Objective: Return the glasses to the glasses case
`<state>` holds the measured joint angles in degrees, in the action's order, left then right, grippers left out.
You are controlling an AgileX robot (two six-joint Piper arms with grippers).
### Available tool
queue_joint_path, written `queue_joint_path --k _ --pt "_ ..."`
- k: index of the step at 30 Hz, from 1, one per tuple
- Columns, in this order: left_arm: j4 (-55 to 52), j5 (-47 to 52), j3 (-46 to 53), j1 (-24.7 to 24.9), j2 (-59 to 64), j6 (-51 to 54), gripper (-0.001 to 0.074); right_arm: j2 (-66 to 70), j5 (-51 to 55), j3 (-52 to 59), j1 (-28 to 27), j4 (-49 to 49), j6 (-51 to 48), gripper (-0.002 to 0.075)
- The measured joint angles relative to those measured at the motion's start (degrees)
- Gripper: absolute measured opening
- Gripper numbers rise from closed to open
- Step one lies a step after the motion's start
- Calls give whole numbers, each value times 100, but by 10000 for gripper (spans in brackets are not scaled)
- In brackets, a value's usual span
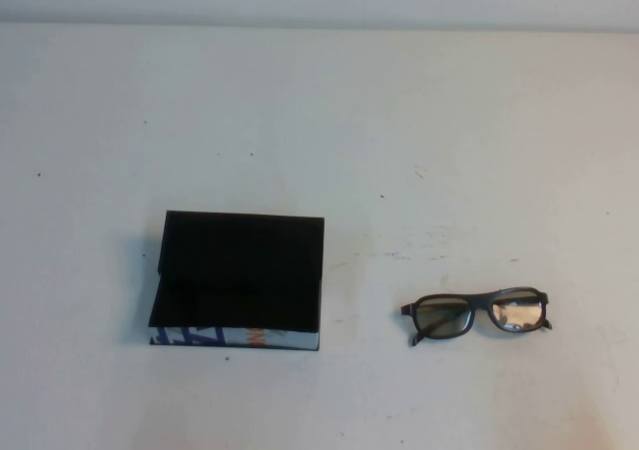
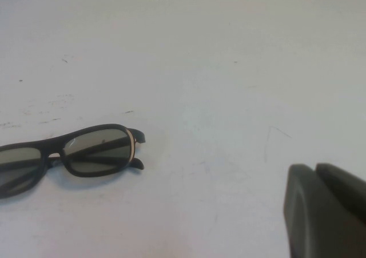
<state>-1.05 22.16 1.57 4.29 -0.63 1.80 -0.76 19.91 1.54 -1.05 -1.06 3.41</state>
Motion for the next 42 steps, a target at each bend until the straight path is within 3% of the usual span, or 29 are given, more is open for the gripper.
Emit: queue_joint_path --k 13,23,30,35,42 --pt "0 0 0 0 0 0 -4 0 0 0 0 -177 0 -11" --pt "0 0 0 0 0 0 -4 0 -932 0 0 -3254 0 -11" --pt "0 0 0 0 0 0 -4 0 -1506 0 0 -4060 10 -11" --pt "0 0 0 0 0 0 -4 80 -451 -165 0 -4417 10 -11" --pt "0 0 0 0 0 0 -4 1702 1885 -1647 0 -4219 -732 -11"
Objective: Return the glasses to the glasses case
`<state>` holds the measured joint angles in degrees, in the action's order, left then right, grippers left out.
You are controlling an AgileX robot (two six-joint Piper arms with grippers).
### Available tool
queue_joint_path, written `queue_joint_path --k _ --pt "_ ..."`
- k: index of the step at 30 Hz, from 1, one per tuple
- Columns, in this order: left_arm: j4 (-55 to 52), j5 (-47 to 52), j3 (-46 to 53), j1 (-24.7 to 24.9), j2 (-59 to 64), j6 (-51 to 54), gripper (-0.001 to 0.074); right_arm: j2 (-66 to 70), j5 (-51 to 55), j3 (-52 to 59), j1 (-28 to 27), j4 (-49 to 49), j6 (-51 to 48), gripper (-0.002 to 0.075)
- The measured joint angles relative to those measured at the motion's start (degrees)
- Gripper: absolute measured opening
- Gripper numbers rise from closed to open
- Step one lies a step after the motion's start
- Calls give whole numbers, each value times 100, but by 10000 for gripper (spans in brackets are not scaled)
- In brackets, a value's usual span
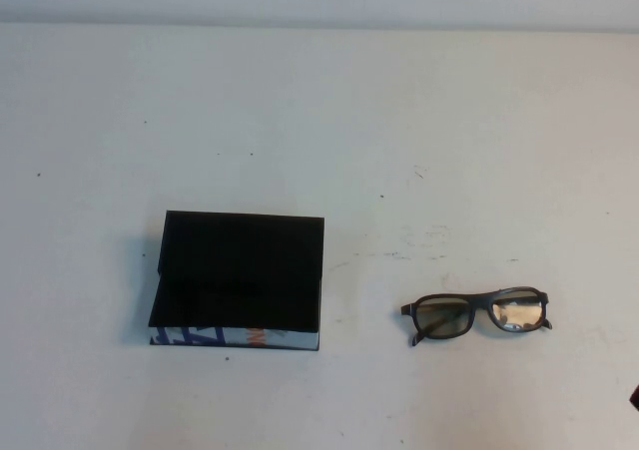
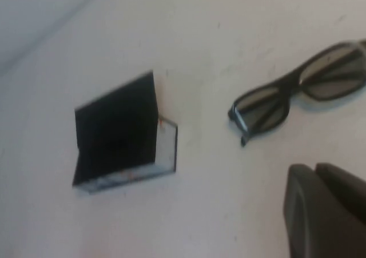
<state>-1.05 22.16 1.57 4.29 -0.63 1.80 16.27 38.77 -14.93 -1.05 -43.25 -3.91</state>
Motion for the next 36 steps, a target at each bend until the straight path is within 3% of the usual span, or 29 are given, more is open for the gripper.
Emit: queue_joint_path --k 8,15,28,32,36 --pt "0 0 0 0 0 0 -4 2111 1491 -1229 0 438 -1306 -11" --pt "0 0 0 0 0 0 -4 3150 1910 -1762 114 1139 -2151 -11" --pt "-4 0 0 0 0 0 -4 5743 1637 -3775 2631 3529 -2530 -11" --pt "-4 0 0 0 0 0 -4 6521 1410 -4370 2794 4093 -2948 -11" --pt "-4 0 0 0 0 0 -4 7041 1238 -4682 2794 4216 -4304 -11"
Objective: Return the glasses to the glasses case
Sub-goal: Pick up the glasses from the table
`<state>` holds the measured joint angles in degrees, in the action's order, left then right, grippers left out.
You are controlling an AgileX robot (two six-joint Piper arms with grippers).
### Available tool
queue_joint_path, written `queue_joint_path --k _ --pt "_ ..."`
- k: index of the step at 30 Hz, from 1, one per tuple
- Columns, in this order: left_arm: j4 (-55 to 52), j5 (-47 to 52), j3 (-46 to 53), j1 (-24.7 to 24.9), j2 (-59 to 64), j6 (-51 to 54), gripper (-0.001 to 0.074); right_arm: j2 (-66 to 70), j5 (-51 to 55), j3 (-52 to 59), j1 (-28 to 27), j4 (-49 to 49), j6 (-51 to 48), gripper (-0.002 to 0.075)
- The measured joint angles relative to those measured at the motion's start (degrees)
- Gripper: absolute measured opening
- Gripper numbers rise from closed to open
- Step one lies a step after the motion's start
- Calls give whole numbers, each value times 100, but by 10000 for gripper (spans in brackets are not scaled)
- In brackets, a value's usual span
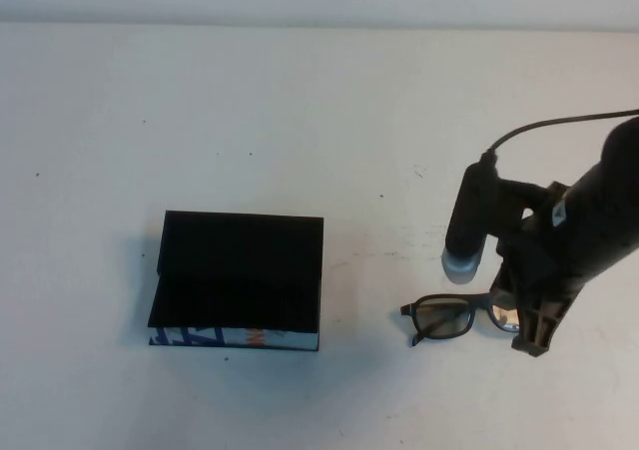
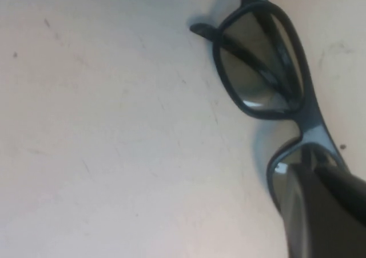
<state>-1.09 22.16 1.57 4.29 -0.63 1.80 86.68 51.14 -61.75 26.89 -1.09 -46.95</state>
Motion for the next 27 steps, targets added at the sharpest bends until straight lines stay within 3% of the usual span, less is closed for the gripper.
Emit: queue_joint_path --k 5,10,13,27 --pt "0 0 0 0 0 0 -4 550 53 -305 -201 -329 -1592 45" --pt "0 0 0 0 0 0 -4 1051 222 -686 -425 -498 -2173 233" --pt "0 0 0 0 0 0 -4 1313 245 -836 -526 -498 -2437 301" --pt "0 0 0 0 0 0 -4 1824 331 -1119 -568 -632 -2979 332"
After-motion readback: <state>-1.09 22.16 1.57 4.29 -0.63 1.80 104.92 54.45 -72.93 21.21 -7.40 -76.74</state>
